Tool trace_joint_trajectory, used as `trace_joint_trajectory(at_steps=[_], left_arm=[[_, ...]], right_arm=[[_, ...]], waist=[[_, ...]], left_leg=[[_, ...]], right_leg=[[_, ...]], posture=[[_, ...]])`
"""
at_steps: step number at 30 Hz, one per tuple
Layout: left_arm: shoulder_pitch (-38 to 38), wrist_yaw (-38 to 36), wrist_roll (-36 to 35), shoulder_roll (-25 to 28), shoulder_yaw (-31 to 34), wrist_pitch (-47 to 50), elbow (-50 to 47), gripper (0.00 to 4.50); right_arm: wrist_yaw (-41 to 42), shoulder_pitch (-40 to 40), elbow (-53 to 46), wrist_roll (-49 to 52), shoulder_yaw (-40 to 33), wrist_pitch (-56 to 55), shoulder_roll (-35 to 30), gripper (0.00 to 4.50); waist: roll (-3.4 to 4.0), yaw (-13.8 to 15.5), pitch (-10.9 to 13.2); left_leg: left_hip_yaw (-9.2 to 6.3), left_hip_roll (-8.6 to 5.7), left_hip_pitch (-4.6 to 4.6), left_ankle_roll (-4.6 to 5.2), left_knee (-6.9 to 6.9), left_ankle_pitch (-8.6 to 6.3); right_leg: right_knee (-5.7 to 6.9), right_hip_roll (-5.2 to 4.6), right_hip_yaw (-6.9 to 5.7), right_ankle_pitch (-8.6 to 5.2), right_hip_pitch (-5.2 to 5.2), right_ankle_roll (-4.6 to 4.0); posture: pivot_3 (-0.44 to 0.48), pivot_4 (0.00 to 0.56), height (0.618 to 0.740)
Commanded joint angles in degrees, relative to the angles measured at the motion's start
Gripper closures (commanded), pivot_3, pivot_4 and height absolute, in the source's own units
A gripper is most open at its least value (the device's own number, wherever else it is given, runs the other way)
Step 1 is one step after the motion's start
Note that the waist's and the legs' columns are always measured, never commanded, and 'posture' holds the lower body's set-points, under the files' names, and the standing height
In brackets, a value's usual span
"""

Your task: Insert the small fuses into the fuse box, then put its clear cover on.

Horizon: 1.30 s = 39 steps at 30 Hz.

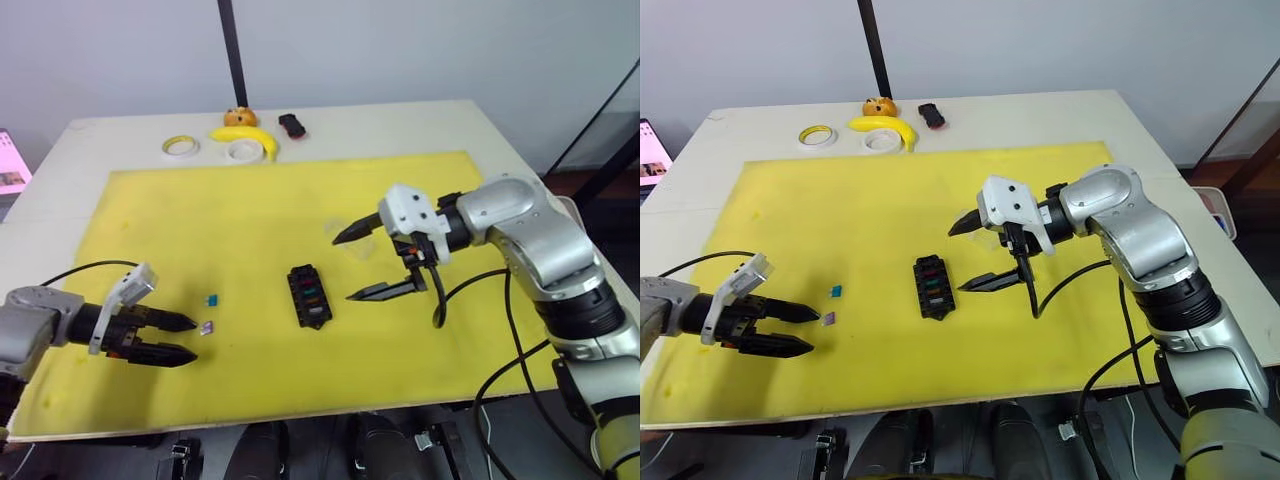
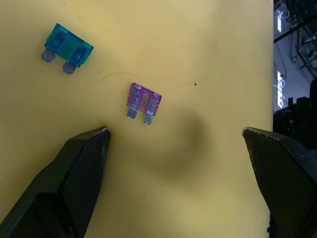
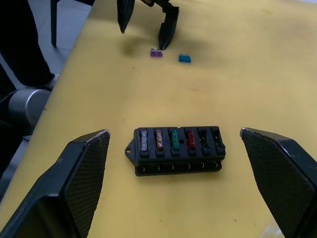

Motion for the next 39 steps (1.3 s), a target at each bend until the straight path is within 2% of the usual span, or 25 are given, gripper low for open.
trace_joint_trajectory(at_steps=[1, 15, 18, 21, 31, 34, 36, 37, 39], left_arm=[[-0.9, 0.5, 0.2, -1.3, -0.8, 0.5, 0.4, 0.0], [-5.0, 1.2, 1.1, -5.5, -2.1, 1.1, 2.7, 0.0], [-5.0, 1.5, 1.3, -6.0, -1.9, 0.9, 3.1, 0.77], [-5.1, 2.2, 1.2, -6.8, -1.4, 1.3, 3.5, 2.24], [-4.9, 3.2, 0.1, -7.5, -0.1, 2.6, 3.6, 2.24], [-5.1, 3.9, -0.1, -8.0, 0.3, 3.0, 3.8, 3.1], [-5.0, 4.3, 0.0, -8.2, 0.4, 2.9, 3.8, 4.14], [-4.9, 4.4, 0.2, -8.3, 0.3, 2.8, 3.7, 4.47], [-4.8, 4.5, 0.3, -8.3, 0.3, 2.7, 3.6, 4.47]], right_arm=[[-0.1, -0.4, -1.3, -0.5, -0.1, -1.1, 0.0, 0.02], [-0.3, -0.1, -1.0, -1.2, -0.1, -1.5, -0.5, 0.02], [-0.2, 0.0, -0.7, -1.5, -0.1, -1.9, -0.6, 0.0], [-0.3, -0.1, -0.5, -2.1, 0.3, -1.9, -0.5, 0.0], [-0.6, -0.4, 0.0, -2.3, 0.3, -1.5, 0.6, 0.0], [-0.5, -0.2, 0.2, -2.8, 0.7, -1.9, 0.5, 0.0], [-0.6, -0.1, 0.3, -3.1, 0.8, -2.0, 0.5, 0.0], [-0.7, -0.1, 0.5, -3.3, 0.8, -1.9, 0.6, 0.0], [-0.7, -0.1, 0.7, -3.6, 0.9, -2.1, 0.7, 0.0]], waist=[[0.0, 0.2, 0.0], [0.0, 1.5, 0.0], [0.0, 1.4, 0.0], [0.0, 1.3, 0.0], [0.0, 1.3, 0.0], [0.0, 1.2, 0.0], [0.0, 1.2, 0.0], [0.0, 1.2, 0.0], [-0.01, 1.0, 0.0]], left_leg=[[0.0, 0.0, 0.0, 0.0, 0.01, 0.0], [-0.04, -0.09, 0.0, 0.0, 0.08, 0.0], [-0.04, -0.1, 0.0, 0.0, 0.08, 0.0], [-0.04, -0.09, 0.0, 0.0, 0.08, 0.0], [-0.05, -0.09, 0.0, 0.01, 0.08, 0.0], [-0.05, -0.09, 0.0, 0.01, 0.08, 0.0], [-0.05, -0.09, -0.01, 0.01, 0.08, 0.0], [-0.05, -0.09, -0.01, 0.01, 0.08, 0.0], [-0.05, -0.08, -0.01, 0.01, 0.08, 0.0]], right_leg=[[0.0, -0.01, 0.0, 0.0, 0.01, -0.01], [-0.02, -0.06, 0.0, -0.01, 0.09, -0.02], [-0.04, -0.07, 0.0, -0.01, 0.1, -0.02], [-0.03, -0.07, 0.0, -0.01, 0.1, -0.02], [-0.03, -0.06, 0.0, -0.01, 0.09, -0.01], [-0.03, -0.06, 0.0, -0.01, 0.09, -0.01], [-0.03, -0.06, 0.0, -0.01, 0.09, -0.01], [-0.03, -0.06, 0.0, -0.01, 0.09, -0.01], [-0.03, -0.04, 0.0, -0.01, 0.09, -0.01]], posture=[[0.0, 0.15, 0.74], [0.0, 0.15, 0.74], [0.0, 0.15, 0.74], [0.0, 0.15, 0.74], [0.0, 0.15, 0.74], [0.0, 0.15, 0.74], [0.0, 0.15, 0.74], [0.0, 0.15, 0.74], [0.0, 0.15, 0.74]])
